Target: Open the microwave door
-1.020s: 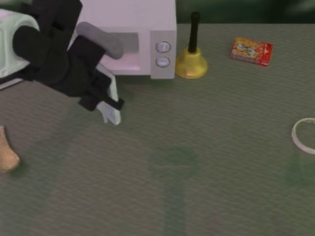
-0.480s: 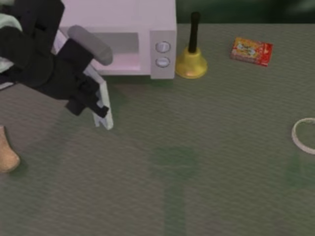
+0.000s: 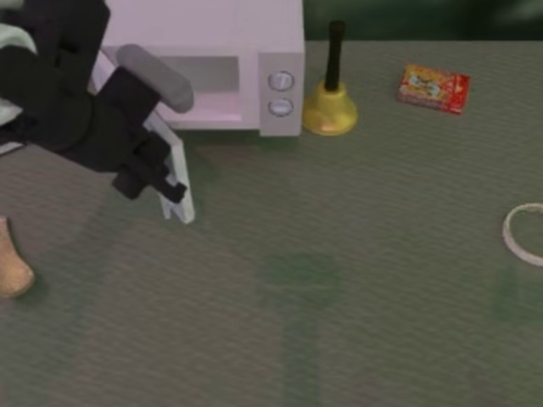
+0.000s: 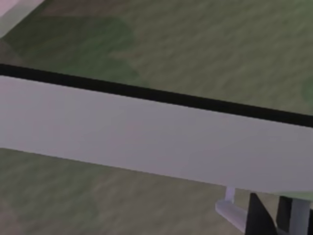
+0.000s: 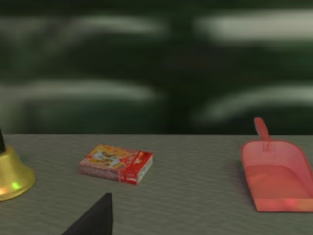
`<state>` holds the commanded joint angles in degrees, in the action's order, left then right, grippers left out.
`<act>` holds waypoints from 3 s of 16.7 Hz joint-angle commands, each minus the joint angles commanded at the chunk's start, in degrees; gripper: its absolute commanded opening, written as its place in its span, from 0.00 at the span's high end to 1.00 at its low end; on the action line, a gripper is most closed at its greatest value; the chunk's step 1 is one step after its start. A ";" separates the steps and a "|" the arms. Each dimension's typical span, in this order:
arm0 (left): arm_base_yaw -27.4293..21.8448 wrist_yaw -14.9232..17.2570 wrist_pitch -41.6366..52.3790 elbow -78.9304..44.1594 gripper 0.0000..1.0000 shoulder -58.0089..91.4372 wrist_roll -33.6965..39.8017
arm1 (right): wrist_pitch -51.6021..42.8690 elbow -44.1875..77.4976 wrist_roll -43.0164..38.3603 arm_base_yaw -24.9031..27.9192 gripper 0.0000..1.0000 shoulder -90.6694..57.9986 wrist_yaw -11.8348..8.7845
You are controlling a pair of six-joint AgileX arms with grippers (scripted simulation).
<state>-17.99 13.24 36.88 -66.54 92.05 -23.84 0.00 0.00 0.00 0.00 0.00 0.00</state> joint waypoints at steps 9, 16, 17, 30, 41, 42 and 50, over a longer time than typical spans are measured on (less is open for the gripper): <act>0.00 0.00 0.00 0.00 1.00 0.00 0.00 | 0.00 0.00 0.00 0.00 0.00 0.00 0.00; -0.14 0.23 0.05 0.17 1.00 0.18 0.08 | 0.00 0.00 0.00 0.00 0.00 0.00 0.00; -0.07 0.30 0.09 0.15 1.00 0.16 -0.09 | 0.00 0.00 0.00 0.00 0.00 0.00 0.00; 5.05 5.57 3.66 0.74 1.00 -1.10 -11.81 | 0.00 0.00 0.00 0.00 0.00 0.00 0.00; 5.05 5.57 3.66 0.74 1.00 -1.10 -11.81 | 0.00 0.00 0.00 0.00 0.00 0.00 0.00; 5.05 5.57 3.66 0.74 1.00 -1.10 -11.81 | 0.00 0.00 0.00 0.00 0.00 0.00 0.00; 5.05 5.57 3.66 0.74 1.00 -1.10 -11.81 | 0.00 0.00 0.00 0.00 0.00 0.00 0.00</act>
<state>-12.94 18.81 40.54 -65.80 90.95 -35.65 0.00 0.00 0.00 0.00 0.00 0.00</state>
